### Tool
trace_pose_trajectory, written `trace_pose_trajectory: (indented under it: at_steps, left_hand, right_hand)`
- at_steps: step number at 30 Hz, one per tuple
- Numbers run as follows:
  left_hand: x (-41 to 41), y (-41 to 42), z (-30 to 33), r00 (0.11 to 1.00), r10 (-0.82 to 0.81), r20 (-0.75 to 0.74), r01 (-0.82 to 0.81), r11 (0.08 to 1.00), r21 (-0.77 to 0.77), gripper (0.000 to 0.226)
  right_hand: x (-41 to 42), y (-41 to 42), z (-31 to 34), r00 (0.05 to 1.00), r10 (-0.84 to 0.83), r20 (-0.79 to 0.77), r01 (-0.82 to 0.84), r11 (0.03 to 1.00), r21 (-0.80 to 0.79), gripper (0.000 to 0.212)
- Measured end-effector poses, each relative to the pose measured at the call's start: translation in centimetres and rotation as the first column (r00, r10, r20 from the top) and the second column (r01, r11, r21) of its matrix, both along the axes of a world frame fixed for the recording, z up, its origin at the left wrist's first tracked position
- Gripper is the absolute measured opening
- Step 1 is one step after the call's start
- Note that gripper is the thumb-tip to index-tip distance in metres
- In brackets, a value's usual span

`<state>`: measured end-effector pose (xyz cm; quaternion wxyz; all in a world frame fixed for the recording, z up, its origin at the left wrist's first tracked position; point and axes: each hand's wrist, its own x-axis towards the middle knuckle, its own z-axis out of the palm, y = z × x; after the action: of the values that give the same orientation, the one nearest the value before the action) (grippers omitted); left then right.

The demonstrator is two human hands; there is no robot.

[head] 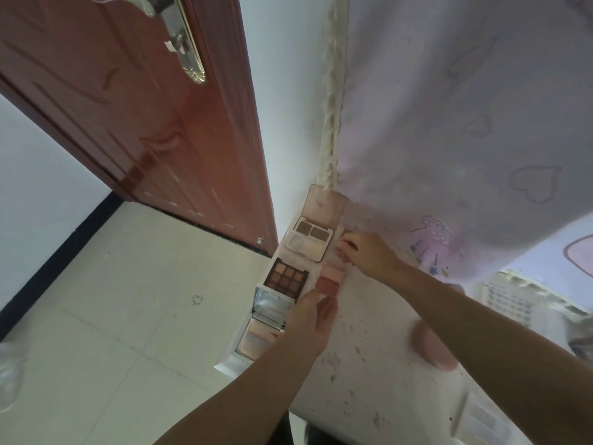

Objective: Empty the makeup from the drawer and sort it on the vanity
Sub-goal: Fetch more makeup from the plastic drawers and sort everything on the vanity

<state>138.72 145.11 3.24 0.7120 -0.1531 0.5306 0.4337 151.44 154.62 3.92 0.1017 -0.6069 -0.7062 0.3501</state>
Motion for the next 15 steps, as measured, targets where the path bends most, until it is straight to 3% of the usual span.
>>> trace_pose_trajectory:
  at_steps: [6, 9, 12, 15]
  left_hand:
    - [0.7, -0.5, -0.7, 0.984, -0.129, -0.125, 0.132, 0.991, 0.019, 0.013]
    - [2.9, -1.2, -0.3, 0.975, -0.185, -0.124, 0.183, 0.983, -0.026, 0.009]
    - [6.3, -1.5, 0.5, 0.964, -0.251, -0.091, 0.250, 0.968, -0.022, 0.014]
    - [9.2, -1.7, 1.0, 0.941, -0.323, -0.099, 0.326, 0.945, 0.013, 0.017]
  right_hand:
    - [2.8, -1.5, 1.0, 0.994, -0.068, 0.088, 0.065, 0.997, 0.046, 0.024]
    - [7.6, -3.4, 1.4, 0.949, -0.001, 0.316, 0.002, 1.000, -0.004, 0.021]
    - [12.4, -5.8, 1.6, 0.831, 0.068, 0.553, -0.032, 0.997, -0.075, 0.025]
    - [14.7, -7.6, 1.0, 0.765, 0.085, 0.639, -0.027, 0.995, -0.099, 0.031]
